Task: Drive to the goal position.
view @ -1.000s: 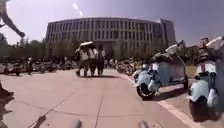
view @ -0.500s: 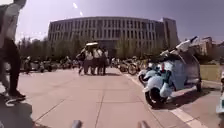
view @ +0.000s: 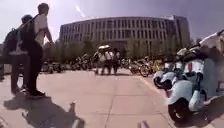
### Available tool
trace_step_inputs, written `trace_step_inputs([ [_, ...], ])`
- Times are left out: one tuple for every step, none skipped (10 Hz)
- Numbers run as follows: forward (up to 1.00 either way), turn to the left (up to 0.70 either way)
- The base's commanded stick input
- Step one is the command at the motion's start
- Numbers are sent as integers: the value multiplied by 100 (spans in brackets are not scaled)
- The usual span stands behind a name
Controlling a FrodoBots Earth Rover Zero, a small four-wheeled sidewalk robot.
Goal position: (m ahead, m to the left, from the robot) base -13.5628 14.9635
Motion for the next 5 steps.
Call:
trace_step_inputs([
  [70, 29],
  [70, 35],
  [70, 35],
  [70, 35],
  [70, 35],
])
